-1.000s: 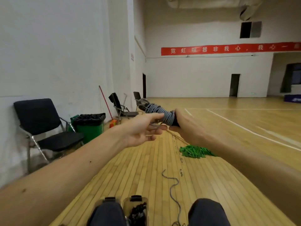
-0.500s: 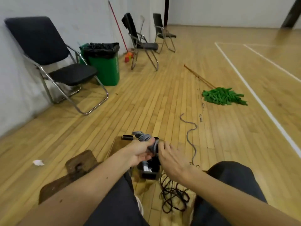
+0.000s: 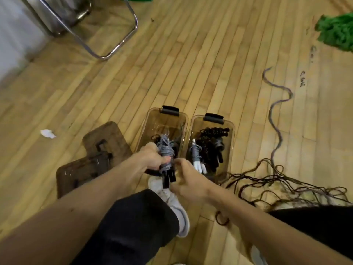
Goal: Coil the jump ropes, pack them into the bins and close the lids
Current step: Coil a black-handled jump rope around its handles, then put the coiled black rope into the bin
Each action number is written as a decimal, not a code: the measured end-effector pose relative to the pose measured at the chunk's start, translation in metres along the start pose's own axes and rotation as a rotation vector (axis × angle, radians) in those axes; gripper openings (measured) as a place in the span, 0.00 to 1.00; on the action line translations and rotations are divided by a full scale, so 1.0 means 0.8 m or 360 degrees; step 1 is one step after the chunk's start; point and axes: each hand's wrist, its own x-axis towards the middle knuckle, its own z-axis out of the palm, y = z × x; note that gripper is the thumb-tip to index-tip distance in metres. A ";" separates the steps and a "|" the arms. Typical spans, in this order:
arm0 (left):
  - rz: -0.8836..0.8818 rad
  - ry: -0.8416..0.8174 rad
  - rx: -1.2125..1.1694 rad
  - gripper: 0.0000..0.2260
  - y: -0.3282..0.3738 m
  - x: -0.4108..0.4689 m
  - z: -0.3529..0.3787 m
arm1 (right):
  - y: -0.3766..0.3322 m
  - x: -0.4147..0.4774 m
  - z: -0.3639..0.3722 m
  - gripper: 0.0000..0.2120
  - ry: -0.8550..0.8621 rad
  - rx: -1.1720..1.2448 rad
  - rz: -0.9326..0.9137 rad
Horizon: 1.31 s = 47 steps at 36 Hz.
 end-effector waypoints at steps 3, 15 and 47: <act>0.0060 -0.0017 -0.0007 0.15 0.005 0.060 -0.016 | 0.004 0.070 -0.006 0.39 -0.0075 0.0082 0.0034; 0.0145 -0.0073 0.0133 0.21 -0.038 0.207 0.004 | 0.055 0.254 0.015 0.25 -0.0229 0.0094 0.0321; 0.1141 -0.0444 0.0855 0.07 0.082 0.002 0.321 | 0.318 -0.064 -0.102 0.08 0.0367 0.0383 0.1061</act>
